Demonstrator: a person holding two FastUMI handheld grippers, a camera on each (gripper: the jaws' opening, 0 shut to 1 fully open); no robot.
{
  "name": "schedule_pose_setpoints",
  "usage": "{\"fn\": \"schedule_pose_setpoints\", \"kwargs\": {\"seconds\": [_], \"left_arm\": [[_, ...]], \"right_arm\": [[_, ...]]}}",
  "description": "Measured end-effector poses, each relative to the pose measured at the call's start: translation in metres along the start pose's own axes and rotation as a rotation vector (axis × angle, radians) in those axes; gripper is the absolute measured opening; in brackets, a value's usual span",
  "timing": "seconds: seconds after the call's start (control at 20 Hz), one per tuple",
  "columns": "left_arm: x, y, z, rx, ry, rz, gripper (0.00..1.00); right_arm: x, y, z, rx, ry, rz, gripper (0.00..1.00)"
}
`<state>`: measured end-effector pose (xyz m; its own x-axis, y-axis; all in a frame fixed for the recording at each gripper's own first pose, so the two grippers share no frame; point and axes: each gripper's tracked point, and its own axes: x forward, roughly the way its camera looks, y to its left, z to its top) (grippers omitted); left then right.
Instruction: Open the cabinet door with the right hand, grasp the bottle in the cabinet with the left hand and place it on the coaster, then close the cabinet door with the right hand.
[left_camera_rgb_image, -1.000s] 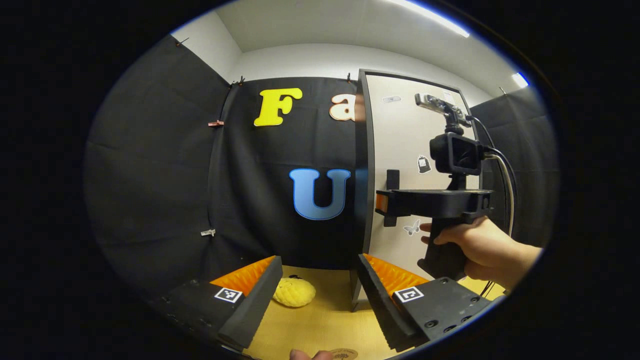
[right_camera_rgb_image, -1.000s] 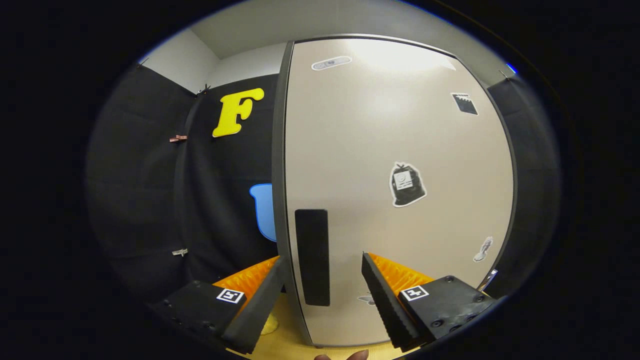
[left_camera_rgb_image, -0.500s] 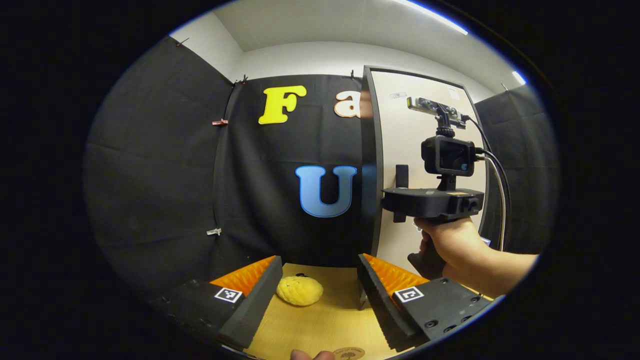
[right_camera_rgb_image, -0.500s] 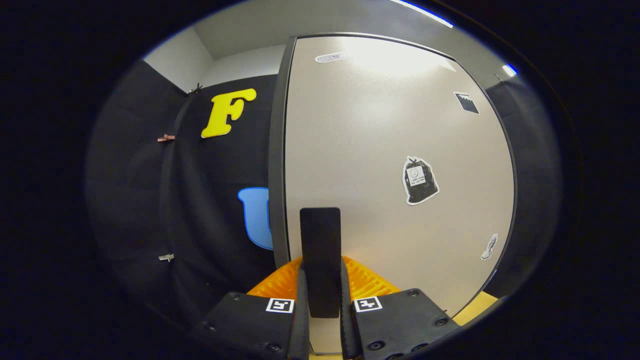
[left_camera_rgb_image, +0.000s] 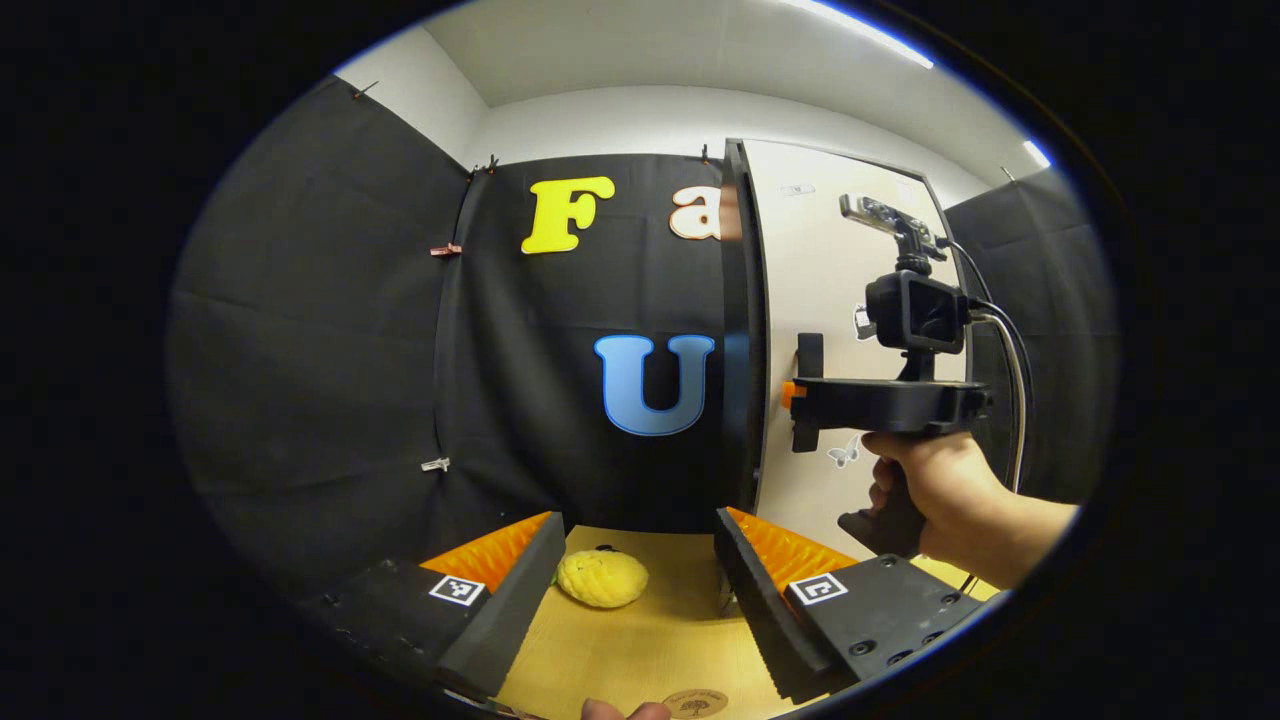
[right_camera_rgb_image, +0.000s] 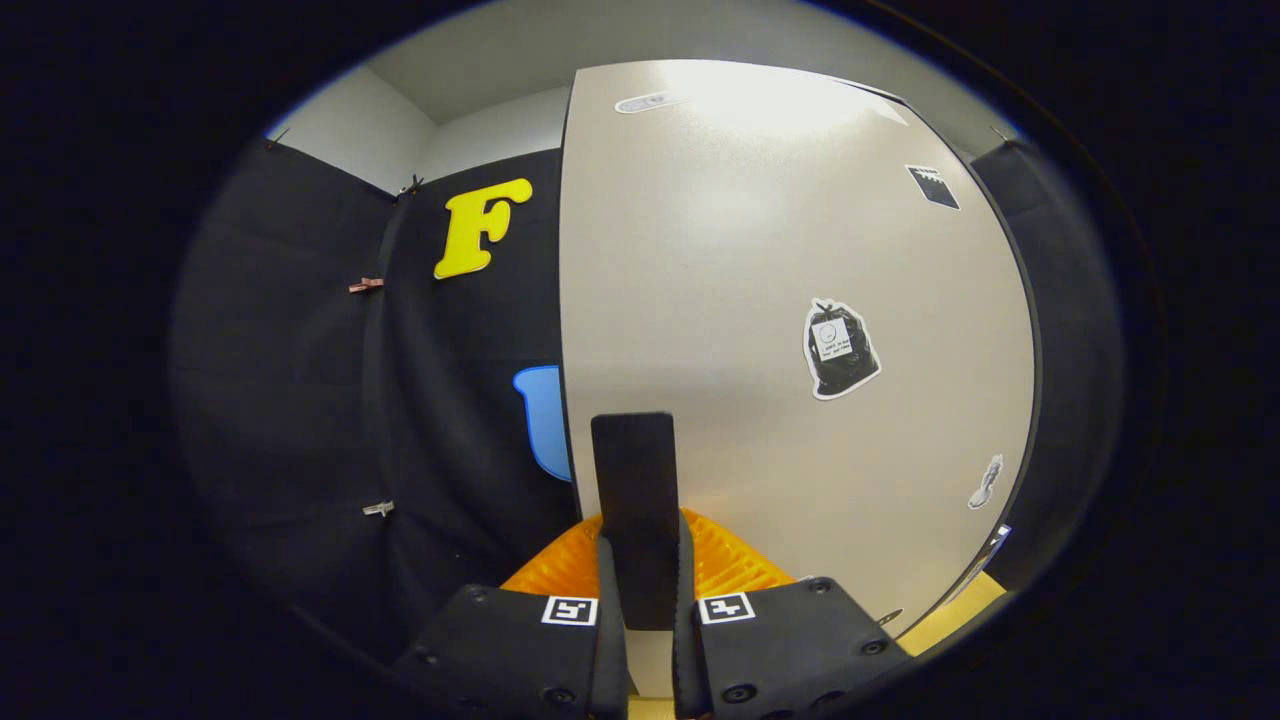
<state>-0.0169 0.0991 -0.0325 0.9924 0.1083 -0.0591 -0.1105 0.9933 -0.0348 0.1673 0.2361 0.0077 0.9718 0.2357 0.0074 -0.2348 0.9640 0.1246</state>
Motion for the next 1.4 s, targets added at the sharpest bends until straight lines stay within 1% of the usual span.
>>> {"fn": "schedule_pose_setpoints", "kwargs": {"seconds": [0.3,0.5,0.75,1.1,1.25,1.4], "left_arm": [[-0.015,-0.012,0.006,-0.003,-0.008,0.005,0.95],[-0.024,-0.023,0.009,0.006,-0.009,0.002,0.95],[-0.032,-0.039,0.013,0.023,-0.018,-0.010,0.95],[-0.036,-0.067,0.020,0.037,-0.030,-0.051,0.94],[-0.036,-0.078,0.022,0.036,-0.034,-0.073,0.94],[-0.035,-0.091,0.025,0.039,-0.036,-0.098,0.94]], "right_arm": [[-0.035,0.001,0.004,0.007,0.028,0.092,0.22],[-0.062,0.004,0.011,0.012,0.037,0.133,0.22],[-0.098,-0.013,0.014,0.003,0.048,0.167,0.22],[-0.146,-0.039,0.023,-0.004,0.061,0.193,0.22],[-0.162,-0.054,0.026,-0.005,0.066,0.192,0.22],[-0.177,-0.069,0.030,-0.011,0.071,0.176,0.22]]}}
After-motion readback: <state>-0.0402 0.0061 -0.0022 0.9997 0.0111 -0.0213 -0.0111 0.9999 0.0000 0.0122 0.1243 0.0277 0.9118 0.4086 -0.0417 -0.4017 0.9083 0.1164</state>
